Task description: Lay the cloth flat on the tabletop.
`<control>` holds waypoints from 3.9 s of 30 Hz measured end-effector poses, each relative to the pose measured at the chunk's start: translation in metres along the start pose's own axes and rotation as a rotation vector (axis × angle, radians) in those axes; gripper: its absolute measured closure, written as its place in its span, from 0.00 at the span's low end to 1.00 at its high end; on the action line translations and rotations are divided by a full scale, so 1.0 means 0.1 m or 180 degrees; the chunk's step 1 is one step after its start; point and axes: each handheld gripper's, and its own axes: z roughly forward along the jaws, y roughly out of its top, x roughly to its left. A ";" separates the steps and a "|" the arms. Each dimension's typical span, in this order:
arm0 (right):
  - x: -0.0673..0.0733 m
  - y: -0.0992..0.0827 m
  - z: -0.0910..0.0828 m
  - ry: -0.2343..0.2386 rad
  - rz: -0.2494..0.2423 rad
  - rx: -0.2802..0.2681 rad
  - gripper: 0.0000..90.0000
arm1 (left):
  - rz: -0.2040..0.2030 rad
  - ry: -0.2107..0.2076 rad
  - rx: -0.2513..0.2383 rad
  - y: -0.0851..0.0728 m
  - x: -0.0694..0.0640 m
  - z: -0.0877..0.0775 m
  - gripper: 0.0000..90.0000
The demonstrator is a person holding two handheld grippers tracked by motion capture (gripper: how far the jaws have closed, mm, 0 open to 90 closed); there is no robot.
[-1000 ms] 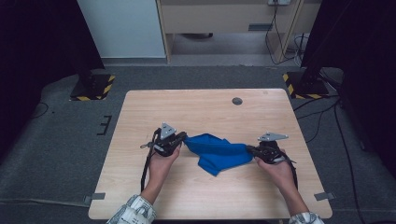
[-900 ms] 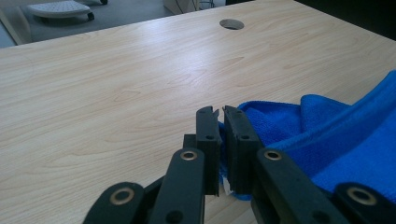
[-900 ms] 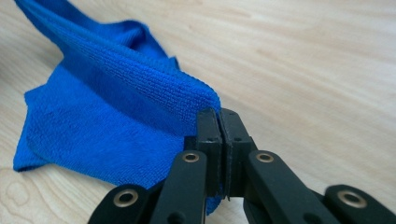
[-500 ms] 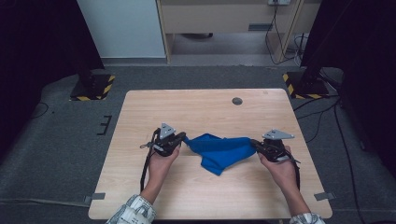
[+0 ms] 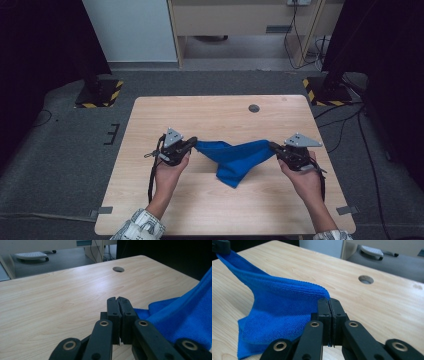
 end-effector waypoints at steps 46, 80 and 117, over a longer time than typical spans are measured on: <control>0.06 0.56 -0.47 -0.0081 -0.0185 -0.0389 0.98 | 0.0094 -0.0032 -0.0292 0.77 -0.18 -0.30 0.98; -0.77 0.20 1.40 -0.0448 0.0553 0.0481 0.67 | -0.0419 0.0269 0.0576 0.42 0.69 1.28 0.61; -0.15 -0.54 0.70 0.0123 0.0212 0.0616 0.80 | 0.0097 -0.0045 0.0735 -0.41 0.31 0.32 0.27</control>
